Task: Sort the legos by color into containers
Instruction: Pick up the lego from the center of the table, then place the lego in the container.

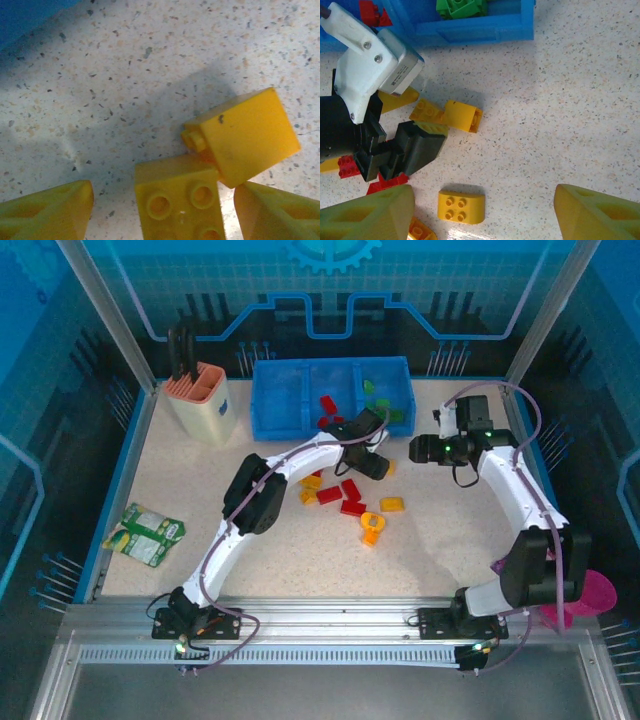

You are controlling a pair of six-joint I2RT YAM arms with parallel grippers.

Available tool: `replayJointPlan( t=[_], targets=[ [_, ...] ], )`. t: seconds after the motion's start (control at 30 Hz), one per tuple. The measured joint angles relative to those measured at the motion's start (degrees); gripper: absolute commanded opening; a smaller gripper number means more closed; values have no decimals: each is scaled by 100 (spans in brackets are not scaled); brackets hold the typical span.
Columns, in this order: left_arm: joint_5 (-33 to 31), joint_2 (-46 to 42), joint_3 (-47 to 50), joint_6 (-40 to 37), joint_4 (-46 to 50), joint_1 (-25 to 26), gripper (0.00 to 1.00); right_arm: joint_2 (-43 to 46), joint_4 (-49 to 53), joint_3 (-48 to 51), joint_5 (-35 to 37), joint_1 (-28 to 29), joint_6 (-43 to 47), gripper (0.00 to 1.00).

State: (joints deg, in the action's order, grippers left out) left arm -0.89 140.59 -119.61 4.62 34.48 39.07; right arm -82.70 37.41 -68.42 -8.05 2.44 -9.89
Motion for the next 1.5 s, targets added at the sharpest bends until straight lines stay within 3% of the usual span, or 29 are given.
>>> replayJointPlan(
  t=[0.37, 0.73, 0.87, 1.2, 1.33, 1.5],
  targets=[
    [-20, 179, -120, 46, 11, -83, 58, -125, -2, 0, -22, 0, 0, 77],
    [-42, 240, -223, 107, 70, -109, 34, -240, 0, 0, -66, 0, 0, 79],
    [-57, 164, -109, 133, 57, -127, 31, -240, -2, 0, -66, 0, 0, 79],
    [-227, -1891, 1694, 267, 94, -614, 29, -240, -72, 24, -142, 0, 0, 80],
    [-437, -2776, 1832, 302, -79, -1134, 29, -243, -109, 26, -151, 0, 0, 81],
    [-846, -2977, 1829, 455, -304, -1759, 29, -245, -107, 63, -188, 0, 0, 81]
  ],
)
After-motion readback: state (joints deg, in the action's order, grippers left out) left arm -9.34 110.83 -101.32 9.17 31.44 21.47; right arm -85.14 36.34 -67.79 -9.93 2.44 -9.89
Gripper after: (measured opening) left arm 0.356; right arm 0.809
